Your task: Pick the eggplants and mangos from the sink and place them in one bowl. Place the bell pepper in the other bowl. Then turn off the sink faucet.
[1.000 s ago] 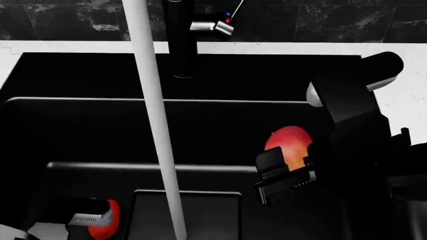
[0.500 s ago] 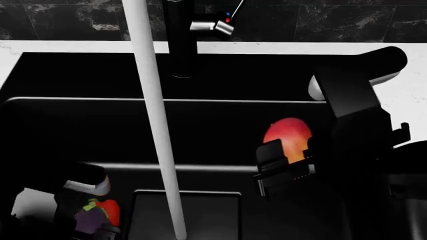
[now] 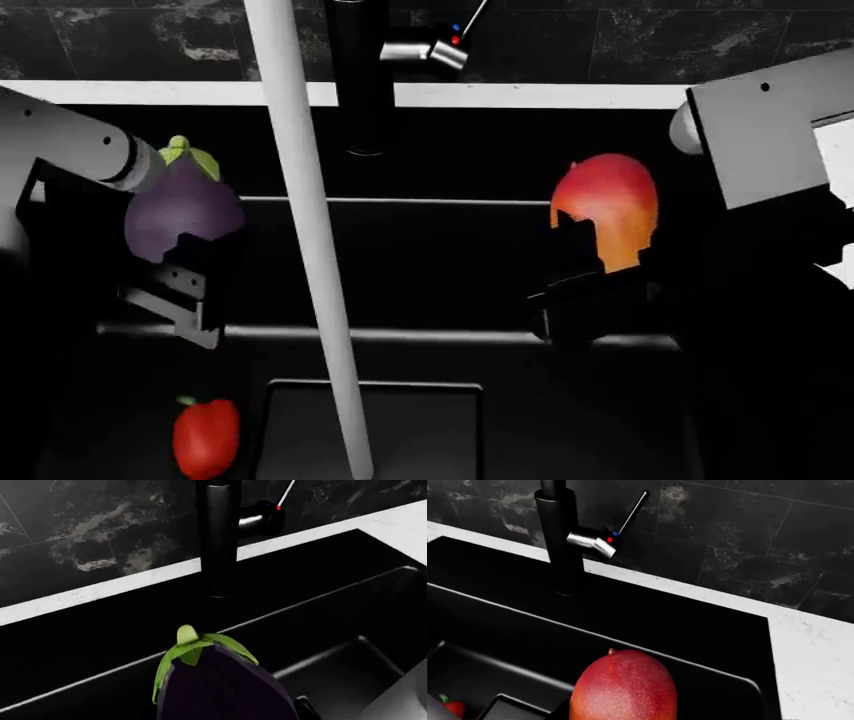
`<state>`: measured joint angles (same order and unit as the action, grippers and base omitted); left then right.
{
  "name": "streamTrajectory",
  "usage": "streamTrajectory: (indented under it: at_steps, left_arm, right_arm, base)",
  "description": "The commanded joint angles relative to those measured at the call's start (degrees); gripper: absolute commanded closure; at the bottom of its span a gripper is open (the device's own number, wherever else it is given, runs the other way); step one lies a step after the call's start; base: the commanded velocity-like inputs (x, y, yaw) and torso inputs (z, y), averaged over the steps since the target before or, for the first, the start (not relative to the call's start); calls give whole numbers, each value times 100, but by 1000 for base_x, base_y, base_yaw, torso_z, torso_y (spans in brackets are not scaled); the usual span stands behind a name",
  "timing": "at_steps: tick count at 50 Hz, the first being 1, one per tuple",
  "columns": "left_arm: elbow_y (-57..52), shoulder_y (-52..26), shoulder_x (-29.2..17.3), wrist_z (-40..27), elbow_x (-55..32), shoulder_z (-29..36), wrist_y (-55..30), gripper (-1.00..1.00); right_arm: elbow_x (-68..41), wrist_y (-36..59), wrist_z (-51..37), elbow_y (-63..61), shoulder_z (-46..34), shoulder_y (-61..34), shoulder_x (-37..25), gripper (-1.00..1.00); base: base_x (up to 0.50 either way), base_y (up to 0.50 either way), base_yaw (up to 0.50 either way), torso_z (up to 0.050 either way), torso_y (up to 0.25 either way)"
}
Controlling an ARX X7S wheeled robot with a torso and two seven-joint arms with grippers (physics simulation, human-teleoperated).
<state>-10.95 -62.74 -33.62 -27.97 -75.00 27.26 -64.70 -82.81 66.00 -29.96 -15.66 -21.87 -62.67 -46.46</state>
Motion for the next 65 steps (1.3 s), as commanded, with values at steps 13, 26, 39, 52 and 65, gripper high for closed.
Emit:
streamTrajectory:
  at_steps: [13, 26, 39, 52, 65]
  left_arm:
    - [-742, 137, -139, 667, 642, -27, 937, 100]
    - [-623, 118, -162, 846, 1022, 112, 1132, 100]
    - [-487, 129, -111, 863, 997, 62, 1212, 100]
    - [-521, 151, -85, 701, 881, -46, 1237, 100]
    - [-509, 176, -103, 662, 857, -86, 1277, 100]
  right_arm:
    - [503, -769, 93, -614, 340, 617, -209, 100]
    - [453, -721, -4, -693, 339, 580, -260, 100]
    - [421, -716, -64, -733, 349, 590, -302, 100]
    - [782, -1137, 40, -942, 485, 796, -340, 100]
    - [707, -1117, -101, -988, 484, 910, -373, 100]
  base:
    - [0, 0, 0, 2, 98]
    - [1, 0, 0, 6, 250]
    - [1, 0, 0, 6, 250]
    - [0, 0, 0, 1, 47]
    - [-179, 24, 0, 0, 0]
